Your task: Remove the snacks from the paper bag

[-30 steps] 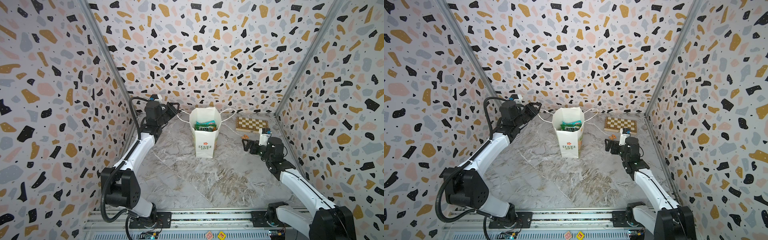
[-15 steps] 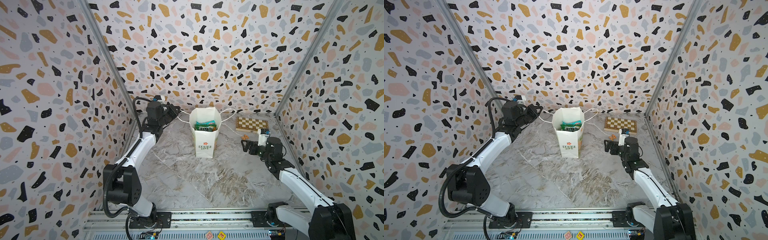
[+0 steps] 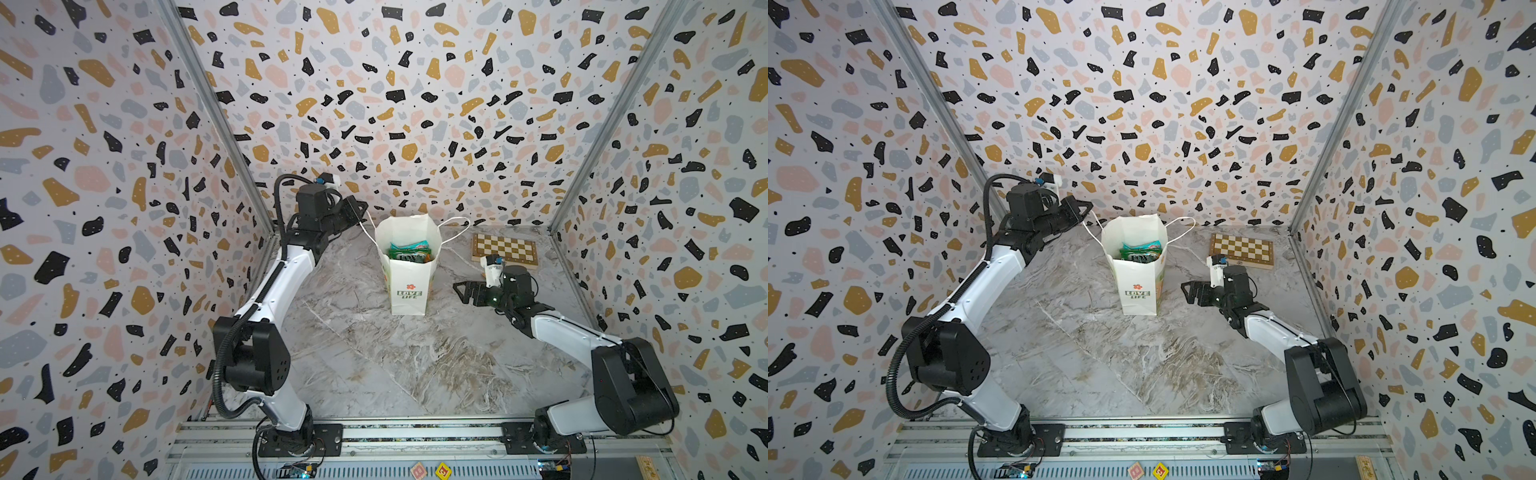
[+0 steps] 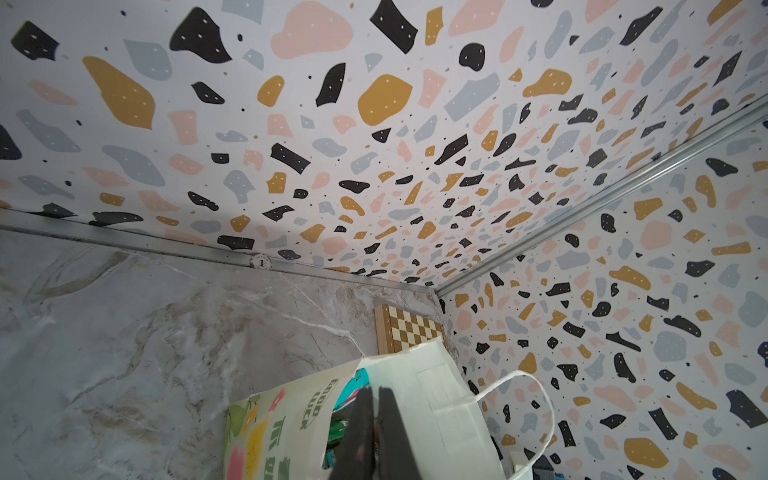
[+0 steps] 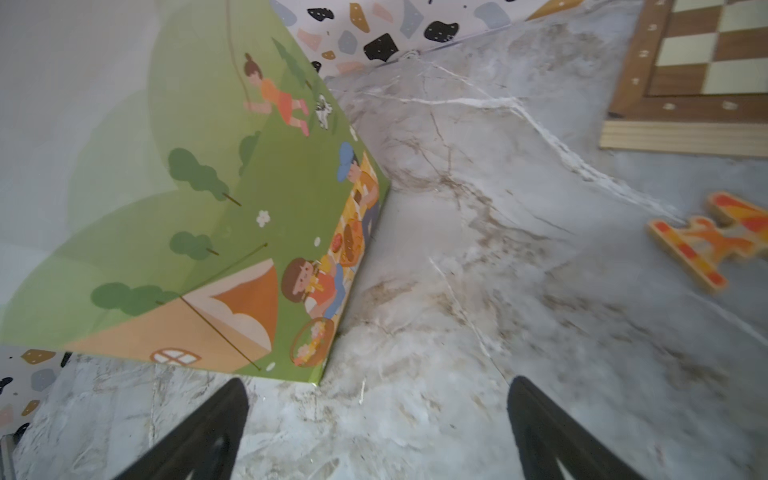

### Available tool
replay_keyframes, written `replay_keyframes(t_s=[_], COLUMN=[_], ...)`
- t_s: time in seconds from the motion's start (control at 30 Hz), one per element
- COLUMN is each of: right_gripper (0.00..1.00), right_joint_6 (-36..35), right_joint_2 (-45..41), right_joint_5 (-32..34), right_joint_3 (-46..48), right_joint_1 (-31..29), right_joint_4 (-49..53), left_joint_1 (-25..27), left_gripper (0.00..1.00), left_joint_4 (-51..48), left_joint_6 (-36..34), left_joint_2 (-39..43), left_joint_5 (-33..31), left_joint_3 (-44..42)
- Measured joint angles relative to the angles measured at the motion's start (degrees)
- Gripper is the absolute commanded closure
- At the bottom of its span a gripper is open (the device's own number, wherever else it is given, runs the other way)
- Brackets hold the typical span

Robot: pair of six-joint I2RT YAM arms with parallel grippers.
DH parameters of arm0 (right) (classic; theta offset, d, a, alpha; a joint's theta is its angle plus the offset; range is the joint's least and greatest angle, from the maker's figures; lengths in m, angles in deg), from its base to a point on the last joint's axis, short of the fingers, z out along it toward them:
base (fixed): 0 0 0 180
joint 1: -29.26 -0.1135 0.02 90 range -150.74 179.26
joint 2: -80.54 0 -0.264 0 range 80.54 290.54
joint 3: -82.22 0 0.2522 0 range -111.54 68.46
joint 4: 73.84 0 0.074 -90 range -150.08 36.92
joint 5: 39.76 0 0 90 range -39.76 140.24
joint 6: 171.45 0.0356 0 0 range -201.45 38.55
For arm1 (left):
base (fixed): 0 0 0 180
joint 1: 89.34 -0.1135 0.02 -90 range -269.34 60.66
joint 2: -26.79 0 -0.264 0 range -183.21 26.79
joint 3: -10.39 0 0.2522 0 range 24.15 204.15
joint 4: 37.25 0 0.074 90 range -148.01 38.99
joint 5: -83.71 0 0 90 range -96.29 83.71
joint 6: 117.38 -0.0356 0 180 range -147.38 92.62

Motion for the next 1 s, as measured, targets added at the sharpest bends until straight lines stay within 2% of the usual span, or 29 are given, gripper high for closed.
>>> replay_keyframes(t_s=[0.17, 0.37, 0.67, 0.83, 1.0], right_gripper=[0.00, 0.04, 0.05, 0.04, 0.03], right_joint_6=[0.2, 0.0, 0.5, 2.1, 3.0], right_joint_2=[7.3, 13.4, 20.5, 22.3, 25.9], right_joint_5=[-0.4, -0.5, -2.6, -3.0, -3.0], right_joint_3=[-5.0, -8.3, -11.3, -12.6, -16.0], right_joint_1=[-2.4, -3.9, -10.5, -15.0, -18.6], right_joint_4=[-3.5, -5.8, -9.4, -12.3, -14.6], left_joint_1=[0.0, 0.0, 0.4, 1.2, 2.8], left_gripper=[1.00, 1.00, 1.00, 1.00, 1.00], left_joint_4=[-1.9, -5.5, -12.1, -15.3, -17.4], left_joint_6=[-2.4, -4.0, -6.5, -9.0, -11.5], left_joint_2=[-3.3, -7.8, -8.7, -8.3, -3.3], left_joint_5=[4.3, 8.3, 9.6, 9.7, 9.0], left_joint_3=[4.7, 11.4, 16.7, 17.6, 13.4])
